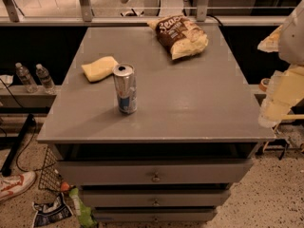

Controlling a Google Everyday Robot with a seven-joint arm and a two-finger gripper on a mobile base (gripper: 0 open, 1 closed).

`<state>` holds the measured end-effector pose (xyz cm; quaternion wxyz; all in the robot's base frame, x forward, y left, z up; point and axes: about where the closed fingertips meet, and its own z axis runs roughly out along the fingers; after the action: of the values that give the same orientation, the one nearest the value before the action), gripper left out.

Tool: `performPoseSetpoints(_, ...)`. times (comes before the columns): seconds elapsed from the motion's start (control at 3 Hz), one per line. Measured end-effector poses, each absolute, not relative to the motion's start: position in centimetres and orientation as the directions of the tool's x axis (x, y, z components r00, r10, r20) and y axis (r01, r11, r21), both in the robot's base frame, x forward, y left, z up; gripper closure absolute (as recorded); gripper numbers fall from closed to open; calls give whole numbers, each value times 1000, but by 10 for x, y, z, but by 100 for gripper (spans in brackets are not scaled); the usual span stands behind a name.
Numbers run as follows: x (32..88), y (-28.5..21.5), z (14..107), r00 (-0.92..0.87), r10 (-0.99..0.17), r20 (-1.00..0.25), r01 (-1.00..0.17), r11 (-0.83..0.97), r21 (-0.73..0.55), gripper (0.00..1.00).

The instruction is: Knock redbull can over

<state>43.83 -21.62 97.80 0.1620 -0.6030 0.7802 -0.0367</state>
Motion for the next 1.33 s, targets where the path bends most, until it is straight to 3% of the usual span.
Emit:
performPoseSetpoints(0.33, 438, -216, 978, -220, -953, -209, -929, 270, -253, 0)
performPoseSetpoints(0.67, 459, -191, 967, -168, -939, -300, -940, 245, -238, 0)
performPoseSetpoints(1.33, 513, -100, 925, -40, -772, -634, -965, 193, -175, 0)
